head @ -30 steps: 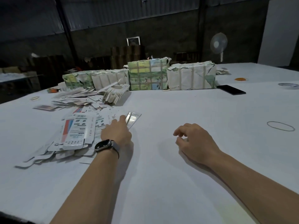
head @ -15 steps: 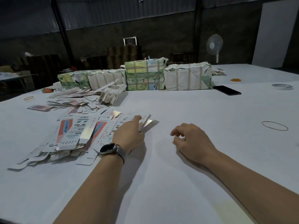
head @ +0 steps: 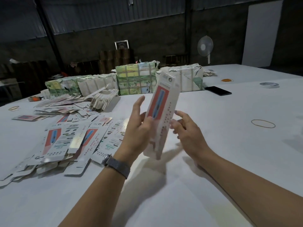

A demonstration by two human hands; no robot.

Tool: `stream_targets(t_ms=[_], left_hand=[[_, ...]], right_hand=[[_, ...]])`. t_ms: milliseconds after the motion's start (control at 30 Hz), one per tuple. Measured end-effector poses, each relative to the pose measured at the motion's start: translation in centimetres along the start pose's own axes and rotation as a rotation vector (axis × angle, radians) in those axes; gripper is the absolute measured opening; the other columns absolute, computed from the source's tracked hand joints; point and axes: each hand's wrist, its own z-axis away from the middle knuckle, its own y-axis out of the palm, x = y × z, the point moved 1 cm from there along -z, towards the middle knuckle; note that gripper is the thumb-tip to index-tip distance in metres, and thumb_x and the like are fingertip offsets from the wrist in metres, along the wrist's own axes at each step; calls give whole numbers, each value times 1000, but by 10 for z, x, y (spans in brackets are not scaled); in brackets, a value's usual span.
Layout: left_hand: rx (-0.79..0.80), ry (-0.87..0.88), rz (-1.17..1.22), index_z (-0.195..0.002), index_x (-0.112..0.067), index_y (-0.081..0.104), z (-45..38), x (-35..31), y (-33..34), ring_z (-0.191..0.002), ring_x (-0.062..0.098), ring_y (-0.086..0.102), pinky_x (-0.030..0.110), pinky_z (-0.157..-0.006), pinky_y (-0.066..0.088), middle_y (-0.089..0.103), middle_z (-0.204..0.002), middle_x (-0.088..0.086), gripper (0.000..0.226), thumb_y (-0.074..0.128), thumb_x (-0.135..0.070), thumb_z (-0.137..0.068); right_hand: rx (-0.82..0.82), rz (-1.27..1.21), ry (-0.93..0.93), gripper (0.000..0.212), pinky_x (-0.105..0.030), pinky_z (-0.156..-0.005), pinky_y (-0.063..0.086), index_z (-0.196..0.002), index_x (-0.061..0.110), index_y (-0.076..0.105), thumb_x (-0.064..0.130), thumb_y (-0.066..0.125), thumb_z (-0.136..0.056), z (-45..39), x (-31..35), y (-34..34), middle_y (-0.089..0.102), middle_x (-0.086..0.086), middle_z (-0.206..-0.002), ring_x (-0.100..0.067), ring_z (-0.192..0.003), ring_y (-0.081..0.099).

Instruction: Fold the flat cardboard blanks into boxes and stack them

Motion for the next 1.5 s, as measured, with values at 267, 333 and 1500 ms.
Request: stream_targets(t_ms=[267, 333, 1500], left_hand=[[87, -364, 307, -121, -30, 63, 7, 24, 34, -103, 29, 73, 50, -83, 61, 76, -107, 6, 26, 53, -15, -101], [103, -432, 398, -122, -36, 65, 8, 29, 35, -104, 26, 73, 49, -88, 60, 75, -112, 4, 23, 55, -35, -102], [156, -247, 438, -138, -27, 48, 9, 28, 36, -101, 26, 73, 36, -77, 60, 73, -118, 7, 33, 51, -25, -105]], right_hand=[[34, -214, 48, 18, -44, -92, 57, -119, 34, 55, 38, 44, -105, 2, 3, 4, 70, 9, -108, -13, -99, 70], [74, -220, 34, 22, -44, -91, 58, -121, 38, 54, 44, 47, -101, 4, 3, 7, 70, 14, -107, -10, -100, 69], [58, -497, 92, 26, -35, -78, 60, -119, 26, 67, 14, 60, -98, 3, 4, 6, 74, -3, -109, -25, -99, 73]])
